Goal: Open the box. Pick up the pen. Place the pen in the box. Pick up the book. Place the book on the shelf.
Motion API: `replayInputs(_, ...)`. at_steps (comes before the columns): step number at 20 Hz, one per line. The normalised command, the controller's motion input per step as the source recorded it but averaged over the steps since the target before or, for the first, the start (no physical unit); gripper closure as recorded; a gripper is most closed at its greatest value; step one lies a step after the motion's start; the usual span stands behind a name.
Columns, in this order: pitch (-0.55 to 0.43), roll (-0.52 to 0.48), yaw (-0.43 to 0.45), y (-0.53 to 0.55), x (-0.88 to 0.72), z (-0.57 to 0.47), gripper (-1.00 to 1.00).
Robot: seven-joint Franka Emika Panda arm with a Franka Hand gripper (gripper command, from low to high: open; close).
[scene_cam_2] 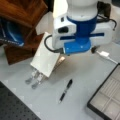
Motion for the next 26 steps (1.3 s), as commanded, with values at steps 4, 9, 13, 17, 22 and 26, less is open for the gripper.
replayInputs(4, 0.05, 0.102, 0.385, -0.04, 0.12, -0.13, -1.0)
replayInputs(9, 0.179, 0.11, 0.124, 0.11, 0.17, -0.13, -1.0)
replayInputs(13, 0.109, 0.104, -0.05, 0.07, 0.29, -0.15, -1.0)
replayInputs(17, 0.057, 0.049, -0.151, -0.02, 0.38, -0.16, -1.0)
replayInputs(22, 0.047, 0.029, -0.087, -0.1, 0.45, -0.23, -1.0)
replayInputs(26, 0.069, 0.036, -0.035, -0.11, 0.47, -0.22, -1.0)
